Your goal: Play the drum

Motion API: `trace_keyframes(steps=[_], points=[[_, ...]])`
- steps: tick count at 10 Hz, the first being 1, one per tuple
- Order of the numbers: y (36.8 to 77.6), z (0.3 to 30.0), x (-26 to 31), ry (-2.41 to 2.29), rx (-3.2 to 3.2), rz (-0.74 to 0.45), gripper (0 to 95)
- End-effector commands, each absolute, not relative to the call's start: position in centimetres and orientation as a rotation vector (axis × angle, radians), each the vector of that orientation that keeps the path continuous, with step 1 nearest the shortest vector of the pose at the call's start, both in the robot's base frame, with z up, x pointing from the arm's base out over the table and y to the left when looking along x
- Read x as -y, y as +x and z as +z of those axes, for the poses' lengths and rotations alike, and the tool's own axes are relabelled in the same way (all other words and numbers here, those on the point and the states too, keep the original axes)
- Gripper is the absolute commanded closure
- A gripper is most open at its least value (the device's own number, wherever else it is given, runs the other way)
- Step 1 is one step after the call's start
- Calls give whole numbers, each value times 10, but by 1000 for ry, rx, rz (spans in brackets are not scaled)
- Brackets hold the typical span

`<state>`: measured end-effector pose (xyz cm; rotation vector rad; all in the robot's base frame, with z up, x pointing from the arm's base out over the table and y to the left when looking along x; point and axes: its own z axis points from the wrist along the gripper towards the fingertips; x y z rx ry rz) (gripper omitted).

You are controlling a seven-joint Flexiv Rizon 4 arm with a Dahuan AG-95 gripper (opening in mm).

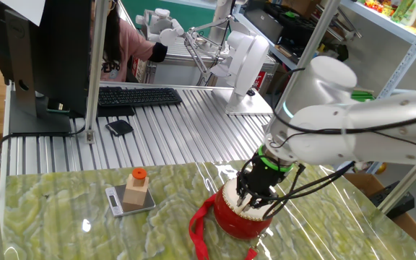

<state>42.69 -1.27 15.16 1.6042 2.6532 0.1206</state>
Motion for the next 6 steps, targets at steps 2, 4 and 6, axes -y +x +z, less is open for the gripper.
trace_keyframes(steps=[2,4,6], points=[[413,168,4,1610,-2653,111,950],[401,182,0,1605,-2657,113,950],[388,194,-3,1621,-2681,150,950]])
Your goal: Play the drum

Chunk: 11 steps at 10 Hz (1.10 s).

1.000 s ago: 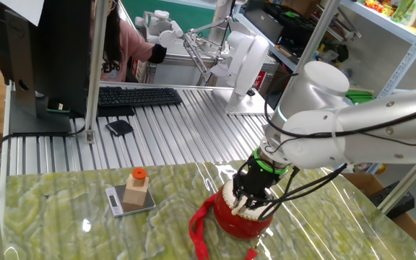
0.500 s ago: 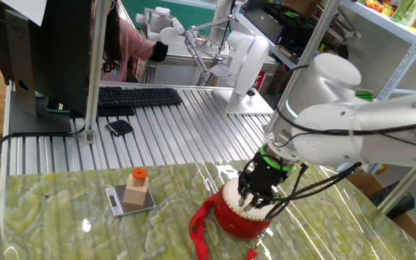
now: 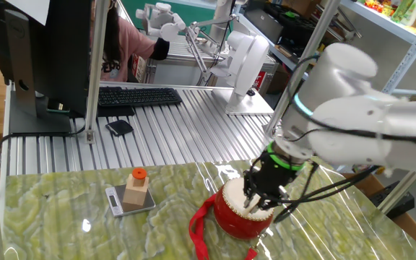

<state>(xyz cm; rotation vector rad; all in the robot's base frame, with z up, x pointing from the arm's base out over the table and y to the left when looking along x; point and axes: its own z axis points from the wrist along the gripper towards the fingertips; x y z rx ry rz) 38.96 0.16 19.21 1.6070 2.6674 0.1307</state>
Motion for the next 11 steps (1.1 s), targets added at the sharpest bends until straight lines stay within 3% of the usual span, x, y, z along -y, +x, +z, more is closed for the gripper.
trace_keyframes(steps=[1,9,11], points=[[385,196,-4,1626,-2685,154,950],[380,203,1,1668,-2782,216,950],[380,203,1,1627,-2815,160,950]])
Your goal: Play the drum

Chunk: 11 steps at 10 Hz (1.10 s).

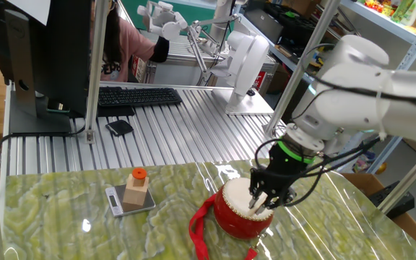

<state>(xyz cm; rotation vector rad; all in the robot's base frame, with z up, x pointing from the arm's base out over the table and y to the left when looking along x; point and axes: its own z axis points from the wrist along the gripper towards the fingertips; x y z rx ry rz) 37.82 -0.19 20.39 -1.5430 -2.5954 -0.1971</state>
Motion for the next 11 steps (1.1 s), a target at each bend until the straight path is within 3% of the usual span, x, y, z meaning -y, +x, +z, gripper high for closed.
trace_keyframes(steps=[1,11], points=[[380,202,0,-1529,2599,-167,950],[384,196,-4,-1535,2597,-196,950]])
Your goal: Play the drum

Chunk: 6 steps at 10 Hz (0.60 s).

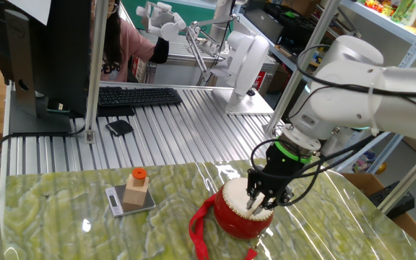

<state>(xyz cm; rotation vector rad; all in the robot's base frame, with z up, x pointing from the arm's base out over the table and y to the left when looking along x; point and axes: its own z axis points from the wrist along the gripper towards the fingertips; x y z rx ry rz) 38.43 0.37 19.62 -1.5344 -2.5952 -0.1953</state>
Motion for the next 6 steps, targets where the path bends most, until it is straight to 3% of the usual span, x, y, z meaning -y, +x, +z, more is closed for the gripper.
trace_keyframes(steps=[1,6], points=[[384,196,-4,-1530,2606,-199,950],[385,197,-4,-1562,2603,-212,950]])
